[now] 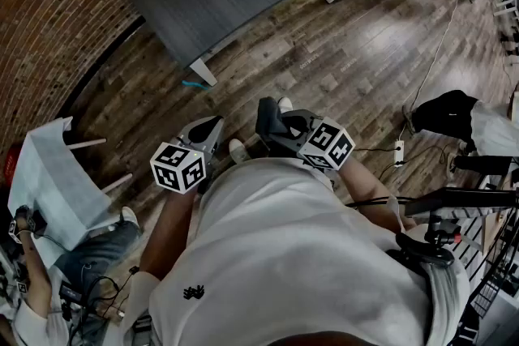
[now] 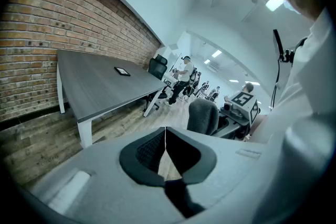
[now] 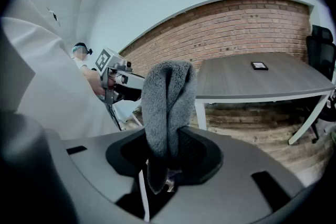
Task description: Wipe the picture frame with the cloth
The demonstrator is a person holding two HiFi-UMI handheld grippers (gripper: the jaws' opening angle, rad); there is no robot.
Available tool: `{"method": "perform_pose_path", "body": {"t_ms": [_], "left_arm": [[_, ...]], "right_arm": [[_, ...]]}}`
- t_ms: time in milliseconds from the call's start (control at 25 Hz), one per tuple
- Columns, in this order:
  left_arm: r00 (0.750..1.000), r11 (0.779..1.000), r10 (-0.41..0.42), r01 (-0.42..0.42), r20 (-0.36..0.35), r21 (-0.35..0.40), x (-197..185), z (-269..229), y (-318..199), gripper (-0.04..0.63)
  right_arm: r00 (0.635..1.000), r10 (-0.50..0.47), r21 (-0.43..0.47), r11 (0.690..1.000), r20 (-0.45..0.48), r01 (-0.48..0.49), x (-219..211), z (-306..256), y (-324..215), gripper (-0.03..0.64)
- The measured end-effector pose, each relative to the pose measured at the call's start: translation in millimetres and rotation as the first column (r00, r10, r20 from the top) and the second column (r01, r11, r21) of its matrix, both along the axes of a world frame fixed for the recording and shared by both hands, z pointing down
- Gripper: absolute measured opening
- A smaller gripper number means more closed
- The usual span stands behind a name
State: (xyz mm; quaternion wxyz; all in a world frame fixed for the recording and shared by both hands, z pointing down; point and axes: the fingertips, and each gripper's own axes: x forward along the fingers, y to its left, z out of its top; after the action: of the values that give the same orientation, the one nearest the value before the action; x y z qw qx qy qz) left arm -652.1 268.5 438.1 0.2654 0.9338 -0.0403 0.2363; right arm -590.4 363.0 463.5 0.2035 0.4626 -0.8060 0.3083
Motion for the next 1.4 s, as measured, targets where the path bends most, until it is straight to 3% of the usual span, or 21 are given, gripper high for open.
{"method": "perform_pose_path", "body": {"t_ms": [160, 360, 600, 880, 1040, 1200, 1400], "left_arm": [[1.000, 1.000, 0.019, -0.019, -0.012, 0.008, 15.7, -1.9, -2.7, 0.014], [0.998, 0.997, 0.070, -0.071, 0.004, 0.017, 67.4, -2.0, 1.4, 0.014], [0.997, 0.996, 0.067, -0.069, 0.023, 0.060, 164.9, -3.8, -2.9, 0.014], [0.998, 0.994, 0.043, -0.046, 0.037, 0.103, 280.2, -7.9, -19.2, 0.015], [0.999, 0.996, -0.005, 0.002, 0.042, 0.084, 326.6, -8.0, -33.4, 0.015], [0.997, 0.997, -0.036, 0.031, 0.074, 0.071, 350.5, 0.4, -67.1, 0.031], [0.989, 0.993, -0.113, 0.111, 0.090, 0.032, 388.8, 25.5, -151.1, 0.092]], "right_arm": [[1.000, 0.022, 0.015, 1.000, -0.003, -0.022, 11.3, 0.7, -6.1, 0.141], [0.997, 0.071, 0.025, 0.997, 0.006, -0.071, 60.5, 1.2, -4.4, 0.141], [0.989, 0.143, 0.045, 0.989, 0.043, -0.144, 166.7, 0.3, -4.0, 0.141], [0.992, 0.117, 0.108, 0.987, 0.046, -0.121, 283.1, -11.3, -30.2, 0.143], [0.993, 0.107, 0.104, 0.988, 0.057, -0.113, 332.7, -8.0, -44.2, 0.143], [0.985, 0.123, 0.114, 0.984, 0.122, -0.137, 361.8, -2.1, -69.8, 0.143], [0.983, 0.131, 0.075, 0.987, 0.128, -0.141, 398.6, 14.8, -114.8, 0.144]]}}
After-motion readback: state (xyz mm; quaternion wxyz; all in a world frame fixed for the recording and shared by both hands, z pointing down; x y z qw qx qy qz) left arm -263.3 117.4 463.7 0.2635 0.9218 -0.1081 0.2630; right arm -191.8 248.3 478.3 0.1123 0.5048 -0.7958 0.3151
